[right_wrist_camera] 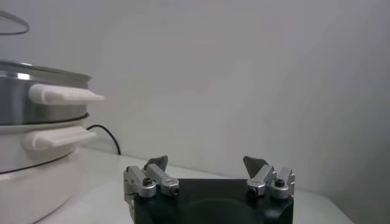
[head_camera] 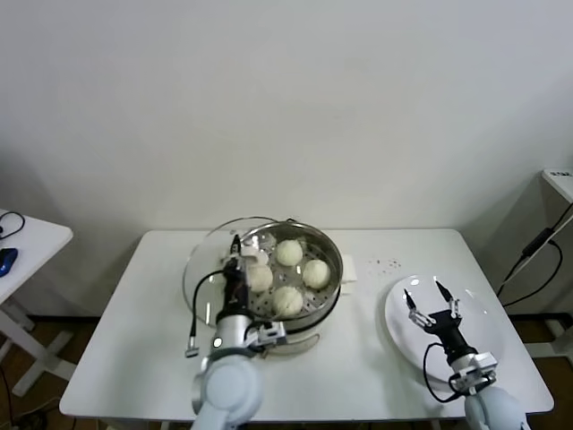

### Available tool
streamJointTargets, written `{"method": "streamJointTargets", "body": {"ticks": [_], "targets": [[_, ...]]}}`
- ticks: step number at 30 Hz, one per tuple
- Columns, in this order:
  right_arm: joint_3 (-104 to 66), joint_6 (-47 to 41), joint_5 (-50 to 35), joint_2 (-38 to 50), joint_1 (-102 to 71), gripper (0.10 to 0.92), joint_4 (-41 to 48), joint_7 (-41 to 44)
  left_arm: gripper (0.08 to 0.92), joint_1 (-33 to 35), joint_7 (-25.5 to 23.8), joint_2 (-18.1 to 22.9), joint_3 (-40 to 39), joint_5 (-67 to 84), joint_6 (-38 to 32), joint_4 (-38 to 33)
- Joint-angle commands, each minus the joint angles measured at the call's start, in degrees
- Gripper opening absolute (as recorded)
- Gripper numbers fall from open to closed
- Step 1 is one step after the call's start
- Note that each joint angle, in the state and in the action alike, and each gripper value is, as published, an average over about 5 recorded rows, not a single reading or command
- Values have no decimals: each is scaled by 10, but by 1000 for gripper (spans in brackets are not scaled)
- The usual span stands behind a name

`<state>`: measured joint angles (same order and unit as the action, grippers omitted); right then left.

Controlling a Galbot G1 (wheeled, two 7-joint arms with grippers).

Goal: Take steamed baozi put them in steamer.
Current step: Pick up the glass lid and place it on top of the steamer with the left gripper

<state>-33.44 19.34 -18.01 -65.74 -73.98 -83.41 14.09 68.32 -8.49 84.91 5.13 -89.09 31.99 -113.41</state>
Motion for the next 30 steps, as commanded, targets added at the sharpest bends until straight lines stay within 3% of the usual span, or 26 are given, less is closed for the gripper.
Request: {"method": "streamJointTargets", "body": {"ticks": [1,30], "targets": [[-10,0,9,-15,1,823,5,-1,156,-51,-85,43,-57,-78,4,44],[-18,12,6,-20,-3,823,14,0,156,-97,-81,101,-57,-78,37,130]]}}
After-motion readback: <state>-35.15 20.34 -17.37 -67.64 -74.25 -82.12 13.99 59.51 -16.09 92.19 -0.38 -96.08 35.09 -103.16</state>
